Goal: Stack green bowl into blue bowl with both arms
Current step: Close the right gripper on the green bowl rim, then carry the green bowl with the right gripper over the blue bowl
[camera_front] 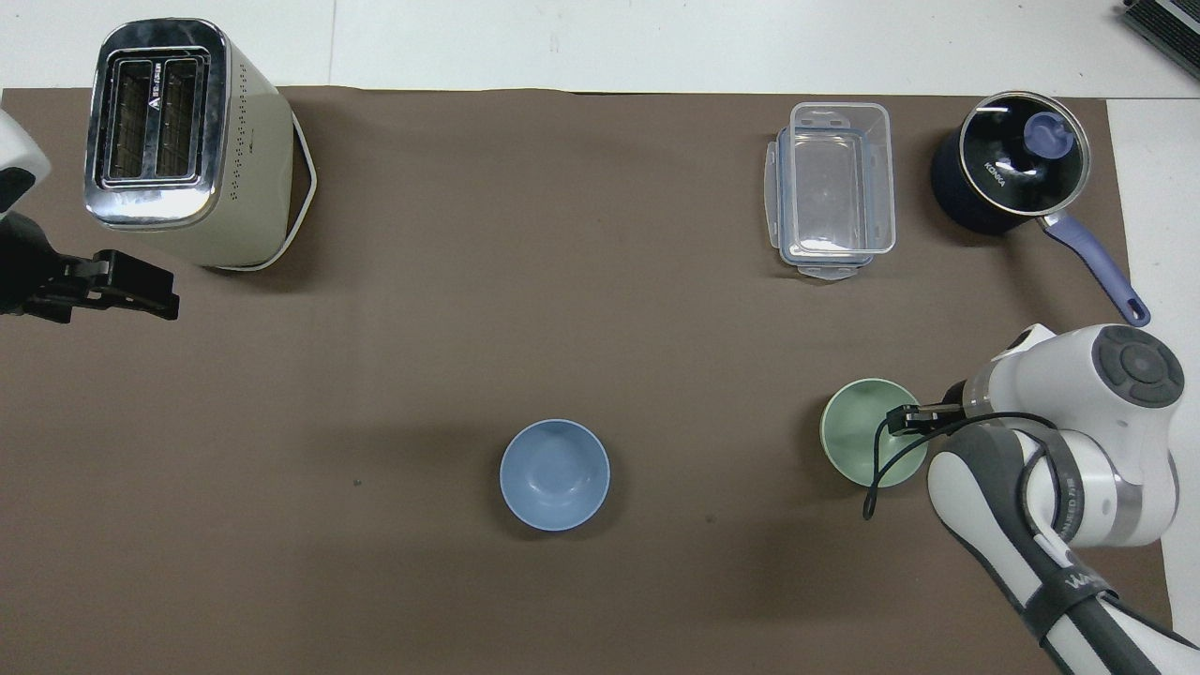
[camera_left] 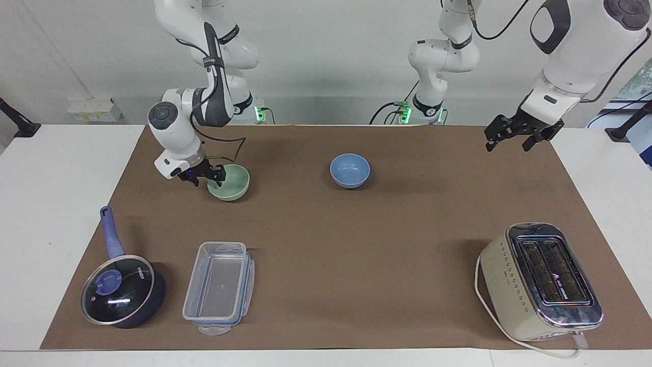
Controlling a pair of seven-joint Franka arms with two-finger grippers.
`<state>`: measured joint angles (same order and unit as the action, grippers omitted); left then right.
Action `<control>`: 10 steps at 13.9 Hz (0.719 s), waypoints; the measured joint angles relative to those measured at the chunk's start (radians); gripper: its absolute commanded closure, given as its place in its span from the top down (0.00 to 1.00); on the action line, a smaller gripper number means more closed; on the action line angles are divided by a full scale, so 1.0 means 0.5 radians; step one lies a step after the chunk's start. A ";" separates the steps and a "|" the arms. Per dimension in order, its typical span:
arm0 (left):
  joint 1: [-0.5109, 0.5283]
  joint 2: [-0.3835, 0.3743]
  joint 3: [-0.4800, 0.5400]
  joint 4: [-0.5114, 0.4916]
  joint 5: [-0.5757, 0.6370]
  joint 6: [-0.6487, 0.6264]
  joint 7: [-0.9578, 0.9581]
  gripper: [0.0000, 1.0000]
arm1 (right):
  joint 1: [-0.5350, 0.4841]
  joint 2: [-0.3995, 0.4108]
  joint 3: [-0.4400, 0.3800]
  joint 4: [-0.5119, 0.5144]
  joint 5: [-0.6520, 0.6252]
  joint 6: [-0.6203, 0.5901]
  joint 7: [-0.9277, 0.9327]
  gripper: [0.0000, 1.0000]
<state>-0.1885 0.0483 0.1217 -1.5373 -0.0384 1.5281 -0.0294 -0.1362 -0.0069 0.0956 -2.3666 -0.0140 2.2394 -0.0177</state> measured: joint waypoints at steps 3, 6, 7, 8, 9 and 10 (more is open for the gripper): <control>0.000 0.000 0.000 0.000 0.000 -0.001 0.000 1.00 | 0.000 0.000 0.000 0.000 0.037 0.002 0.000 0.00; 0.000 0.000 0.000 0.000 0.000 -0.001 0.000 1.00 | 0.001 -0.025 0.001 0.010 0.150 -0.009 -0.039 0.00; 0.000 0.000 0.000 0.000 0.000 -0.001 0.000 1.00 | 0.006 -0.041 0.003 0.022 0.158 -0.010 -0.039 0.00; 0.000 0.000 0.000 0.000 0.000 -0.001 0.000 1.00 | 0.013 -0.056 0.012 0.039 0.164 -0.032 -0.039 0.00; 0.000 0.000 0.000 0.000 0.000 -0.001 0.000 1.00 | 0.028 -0.074 0.023 0.069 0.177 -0.091 -0.039 0.00; 0.000 0.000 0.000 0.000 0.000 -0.001 0.000 1.00 | 0.056 -0.097 0.038 0.108 0.199 -0.165 -0.039 0.00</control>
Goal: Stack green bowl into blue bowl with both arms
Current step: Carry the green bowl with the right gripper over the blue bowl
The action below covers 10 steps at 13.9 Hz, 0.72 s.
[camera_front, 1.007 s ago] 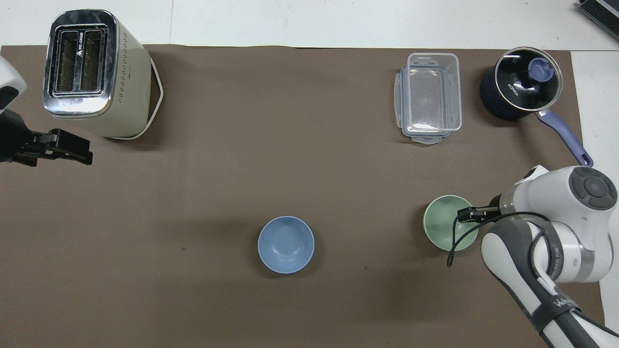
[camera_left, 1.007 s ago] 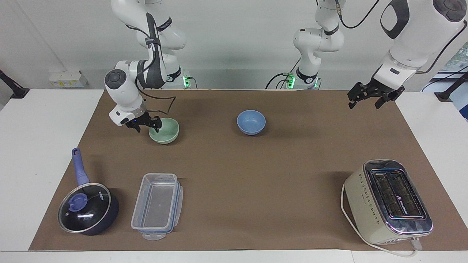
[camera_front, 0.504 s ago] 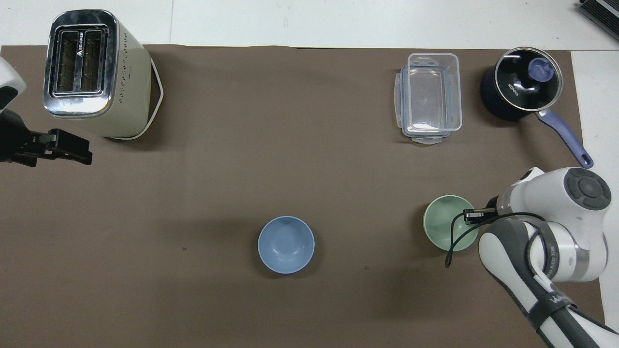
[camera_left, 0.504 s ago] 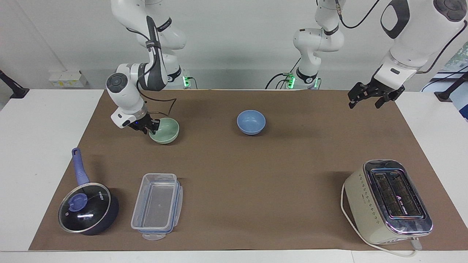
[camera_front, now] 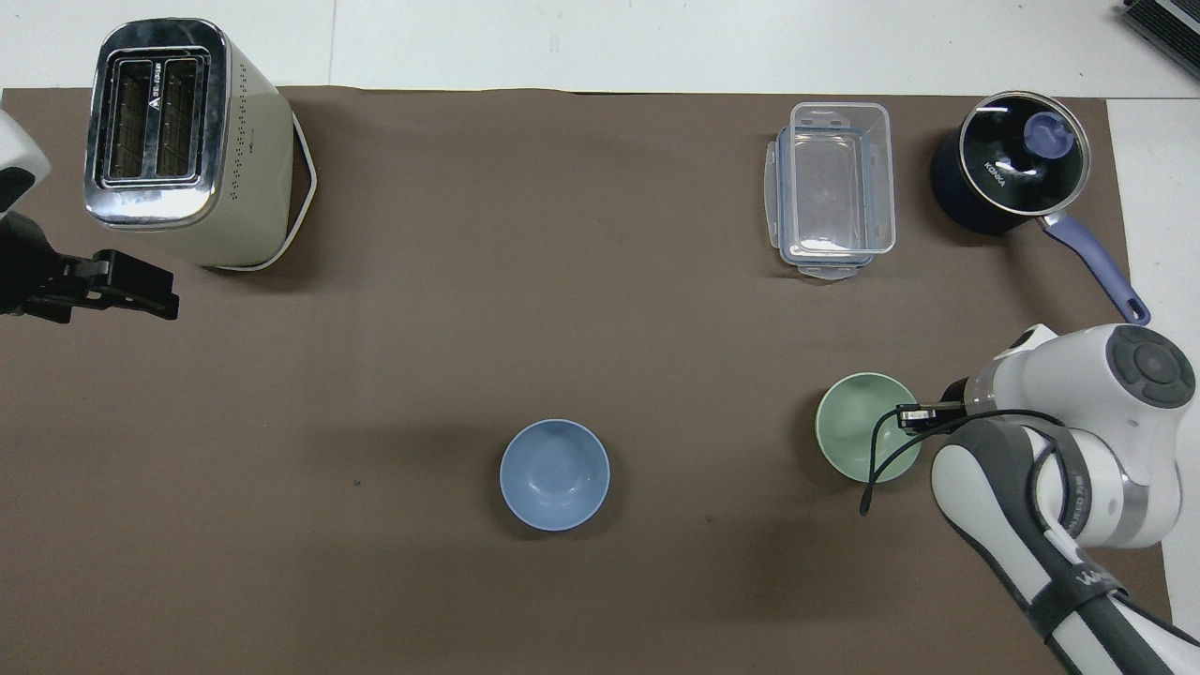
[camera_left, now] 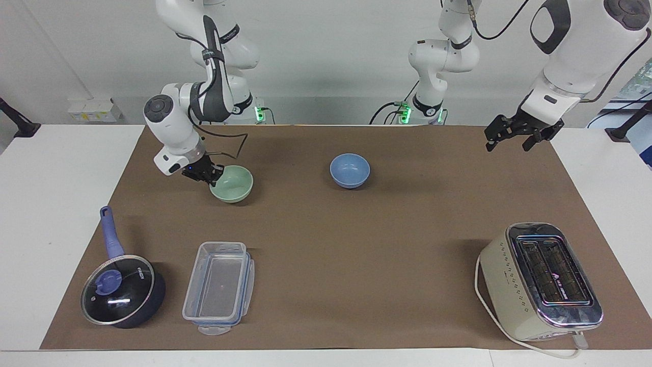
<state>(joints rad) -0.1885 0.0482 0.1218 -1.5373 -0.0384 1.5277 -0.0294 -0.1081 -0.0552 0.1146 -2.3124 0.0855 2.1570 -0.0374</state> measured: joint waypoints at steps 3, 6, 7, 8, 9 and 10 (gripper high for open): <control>0.000 0.000 0.000 0.000 0.000 0.000 0.000 1.00 | 0.188 -0.088 0.024 0.115 0.146 -0.182 0.023 0.00; 0.000 0.000 0.000 0.000 0.000 0.000 0.000 1.00 | 0.421 -0.126 0.034 0.155 0.195 -0.199 0.223 0.00; 0.000 0.000 0.000 0.000 0.000 0.000 0.000 1.00 | 0.507 -0.126 0.037 0.169 0.197 -0.192 0.314 0.00; 0.000 0.000 0.000 0.000 0.000 0.000 0.000 1.00 | 0.586 -0.125 0.039 0.183 0.198 -0.185 0.410 0.00; 0.000 0.000 0.000 0.000 0.000 0.000 0.000 1.00 | 0.656 -0.122 0.040 0.196 0.198 -0.168 0.500 0.00; 0.000 0.000 0.000 0.000 0.000 0.000 0.000 1.00 | 0.730 -0.113 0.041 0.206 0.205 -0.119 0.586 0.00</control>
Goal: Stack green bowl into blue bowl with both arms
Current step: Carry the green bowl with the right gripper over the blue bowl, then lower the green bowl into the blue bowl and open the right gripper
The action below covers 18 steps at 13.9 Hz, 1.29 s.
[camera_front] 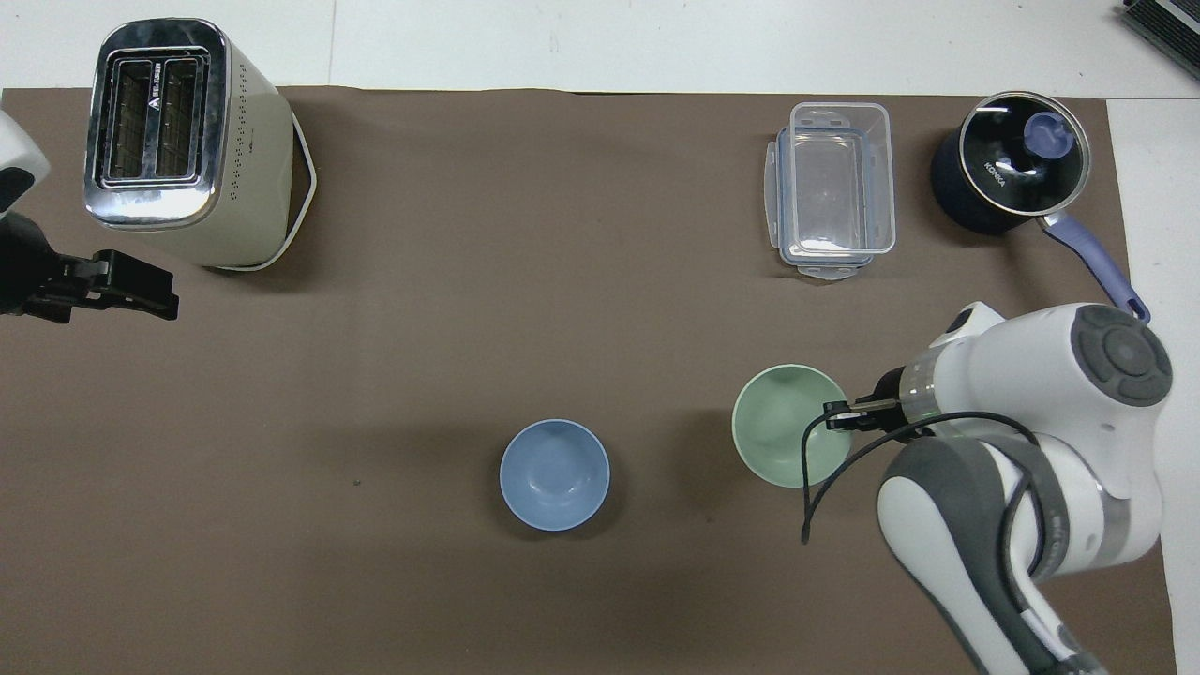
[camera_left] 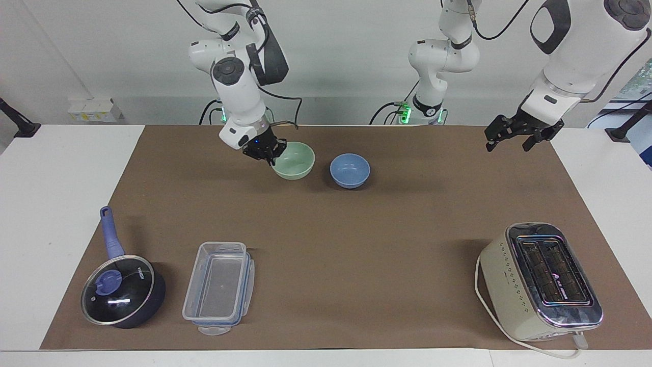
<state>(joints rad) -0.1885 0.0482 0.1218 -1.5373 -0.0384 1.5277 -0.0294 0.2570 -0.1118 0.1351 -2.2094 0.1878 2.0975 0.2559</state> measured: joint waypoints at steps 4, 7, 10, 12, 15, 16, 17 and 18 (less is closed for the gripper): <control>0.000 0.000 0.000 0.000 0.000 0.000 0.000 1.00 | 0.282 0.155 0.002 0.098 0.091 0.147 0.300 0.00; 0.000 0.000 0.000 0.000 0.000 0.000 0.000 1.00 | 0.429 0.326 0.003 0.185 0.091 0.224 0.464 0.00; 0.000 0.000 0.000 0.000 0.000 0.000 0.000 1.00 | 0.475 0.403 0.002 0.193 0.092 0.255 0.523 0.00; 0.000 0.000 0.000 0.000 0.000 0.000 0.000 1.00 | 0.478 0.412 0.001 0.191 0.092 0.255 0.528 0.00; 0.000 0.000 0.000 0.000 0.000 0.000 0.000 1.00 | 0.515 0.424 0.001 0.175 0.092 0.254 0.537 0.00; 0.000 0.000 0.000 0.000 0.000 0.000 0.000 1.00 | 0.525 0.426 0.001 0.164 0.092 0.254 0.545 0.00; 0.000 0.000 0.000 0.000 0.000 0.000 0.000 1.00 | 0.532 0.427 0.001 0.153 0.092 0.254 0.551 0.00; 0.000 0.000 0.000 0.000 0.000 0.000 0.000 1.00 | 0.538 0.428 0.001 0.146 0.092 0.254 0.555 0.00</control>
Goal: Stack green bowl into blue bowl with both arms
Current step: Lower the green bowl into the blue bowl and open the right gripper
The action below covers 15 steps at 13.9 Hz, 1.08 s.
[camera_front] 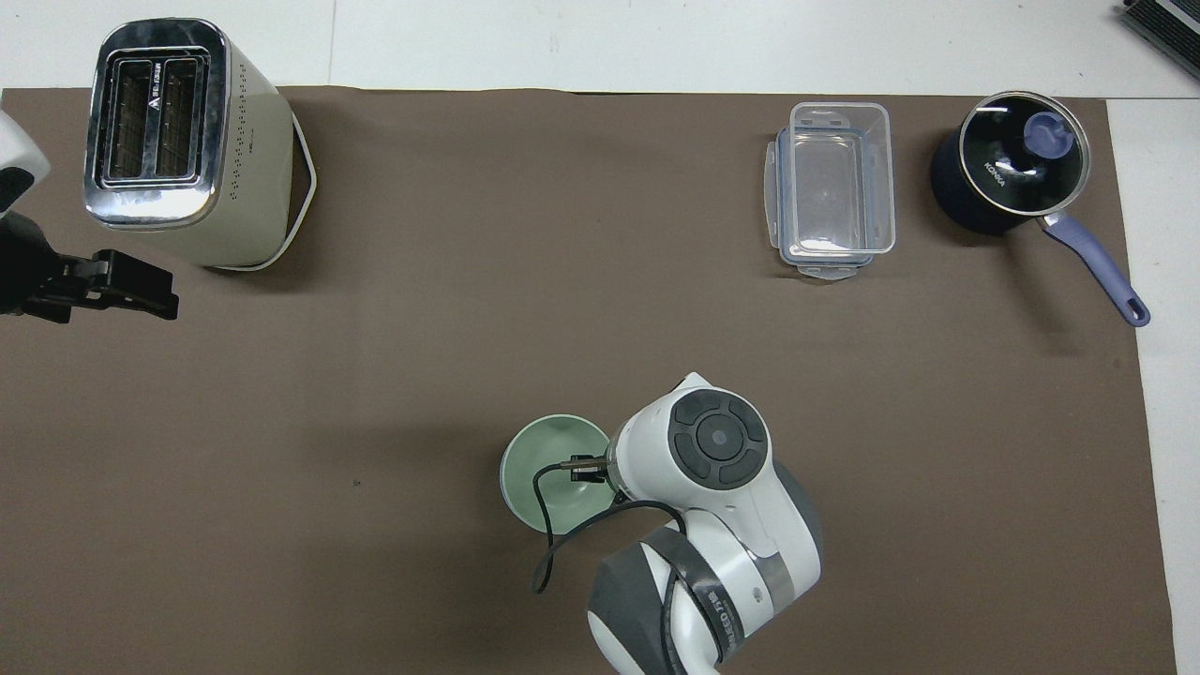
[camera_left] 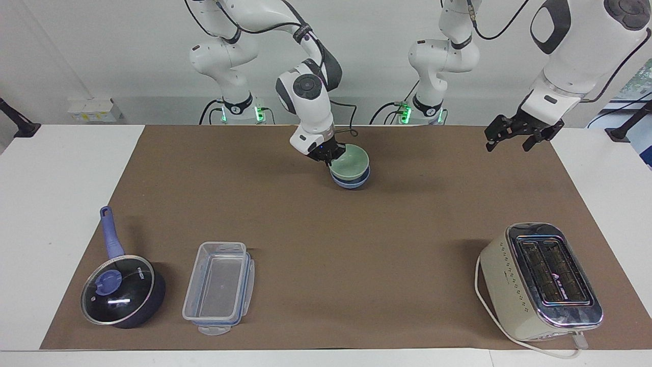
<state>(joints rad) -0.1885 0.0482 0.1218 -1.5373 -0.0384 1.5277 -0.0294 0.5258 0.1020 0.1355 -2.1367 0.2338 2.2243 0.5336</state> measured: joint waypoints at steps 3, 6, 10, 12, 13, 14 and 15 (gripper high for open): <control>0.000 0.000 0.000 0.000 0.000 0.000 0.000 1.00 | 0.002 0.004 -0.001 -0.009 0.000 0.002 0.001 0.00; 0.000 0.000 0.000 0.000 0.000 0.000 0.000 1.00 | 0.003 0.014 -0.001 -0.012 0.000 0.019 0.001 0.00; 0.000 0.000 0.000 0.000 0.000 0.000 0.000 1.00 | 0.004 0.038 -0.002 -0.013 0.000 0.076 0.001 0.00; 0.000 0.000 0.000 0.000 0.000 0.000 0.000 1.00 | 0.007 0.039 -0.002 -0.013 0.000 0.088 0.001 0.00; 0.000 0.000 0.000 0.000 0.000 0.000 0.000 1.00 | 0.010 0.040 -0.001 -0.013 0.000 0.121 0.001 0.00; 0.000 0.000 0.000 0.000 0.000 0.000 0.000 1.00 | 0.014 0.043 -0.001 -0.013 0.000 0.148 0.001 0.00; 0.000 0.000 0.000 0.000 0.000 0.000 0.000 1.00 | 0.021 0.048 -0.001 -0.014 0.000 0.154 0.001 0.00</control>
<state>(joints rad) -0.1885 0.0481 0.1218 -1.5373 -0.0384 1.5277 -0.0294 0.5363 0.1259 0.1349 -2.1434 0.2339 2.3012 0.5340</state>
